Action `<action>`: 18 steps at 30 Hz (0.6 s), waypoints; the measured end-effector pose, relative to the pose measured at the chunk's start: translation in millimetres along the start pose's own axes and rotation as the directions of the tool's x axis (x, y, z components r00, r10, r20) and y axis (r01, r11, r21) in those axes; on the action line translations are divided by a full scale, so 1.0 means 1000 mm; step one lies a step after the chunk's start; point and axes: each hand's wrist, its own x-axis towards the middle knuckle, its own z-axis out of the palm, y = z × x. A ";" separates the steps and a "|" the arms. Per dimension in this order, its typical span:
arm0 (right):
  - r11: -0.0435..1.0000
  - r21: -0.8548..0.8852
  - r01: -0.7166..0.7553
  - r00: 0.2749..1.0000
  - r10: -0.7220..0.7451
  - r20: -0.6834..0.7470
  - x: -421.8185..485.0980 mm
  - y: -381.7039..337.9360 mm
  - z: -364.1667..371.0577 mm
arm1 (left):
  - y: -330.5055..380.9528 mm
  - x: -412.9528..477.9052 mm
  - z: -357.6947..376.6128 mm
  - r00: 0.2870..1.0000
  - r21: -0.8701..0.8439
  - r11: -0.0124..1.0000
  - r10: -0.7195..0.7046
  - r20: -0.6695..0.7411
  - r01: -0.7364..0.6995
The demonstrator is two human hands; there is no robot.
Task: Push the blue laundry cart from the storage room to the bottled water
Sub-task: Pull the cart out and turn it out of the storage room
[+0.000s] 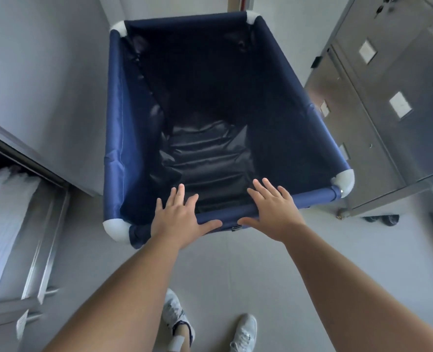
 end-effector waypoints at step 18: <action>0.995 -0.065 0.072 0.997 -0.070 0.032 0.081 0.013 -0.022 | -0.012 0.063 -0.029 0.996 0.001 0.997 -0.077 -0.038 0.077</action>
